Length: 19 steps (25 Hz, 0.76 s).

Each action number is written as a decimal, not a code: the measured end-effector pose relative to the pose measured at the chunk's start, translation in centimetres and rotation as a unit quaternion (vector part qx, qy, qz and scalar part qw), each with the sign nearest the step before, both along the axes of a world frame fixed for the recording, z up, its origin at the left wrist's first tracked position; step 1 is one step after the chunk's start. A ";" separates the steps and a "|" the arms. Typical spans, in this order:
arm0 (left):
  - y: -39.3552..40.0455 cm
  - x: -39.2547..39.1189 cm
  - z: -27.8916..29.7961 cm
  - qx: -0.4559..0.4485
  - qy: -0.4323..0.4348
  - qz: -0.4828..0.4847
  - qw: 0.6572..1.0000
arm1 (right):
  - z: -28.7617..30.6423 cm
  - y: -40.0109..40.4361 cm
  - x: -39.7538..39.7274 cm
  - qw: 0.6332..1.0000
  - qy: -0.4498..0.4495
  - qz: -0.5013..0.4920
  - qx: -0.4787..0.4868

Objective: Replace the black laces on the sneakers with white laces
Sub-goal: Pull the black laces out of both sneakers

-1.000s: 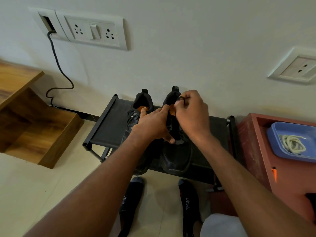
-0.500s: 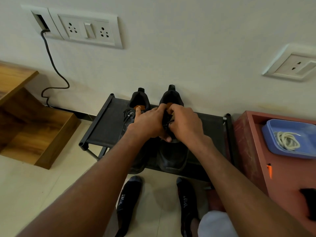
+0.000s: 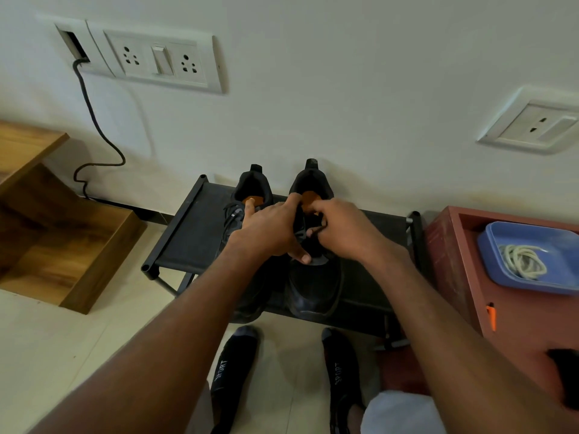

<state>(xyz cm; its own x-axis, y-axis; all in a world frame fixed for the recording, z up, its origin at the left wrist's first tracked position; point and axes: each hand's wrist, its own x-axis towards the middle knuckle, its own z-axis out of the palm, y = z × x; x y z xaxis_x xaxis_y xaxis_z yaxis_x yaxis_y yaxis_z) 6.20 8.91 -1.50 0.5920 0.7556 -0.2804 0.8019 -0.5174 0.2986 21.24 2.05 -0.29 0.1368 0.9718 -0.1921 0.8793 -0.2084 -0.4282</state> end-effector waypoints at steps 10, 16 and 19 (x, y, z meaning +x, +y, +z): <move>-0.2 0.0 0.2 -0.002 -0.004 0.006 1.000 | -0.4 0.3 -1.3 0.970 0.037 -0.177 0.161; -0.1 -0.1 0.2 -0.003 -0.008 0.002 1.000 | 2.8 0.6 0.3 0.754 0.553 -0.300 0.191; -0.1 -0.1 0.2 0.001 -0.004 0.001 1.000 | 1.4 0.3 0.9 0.954 0.233 -0.144 0.122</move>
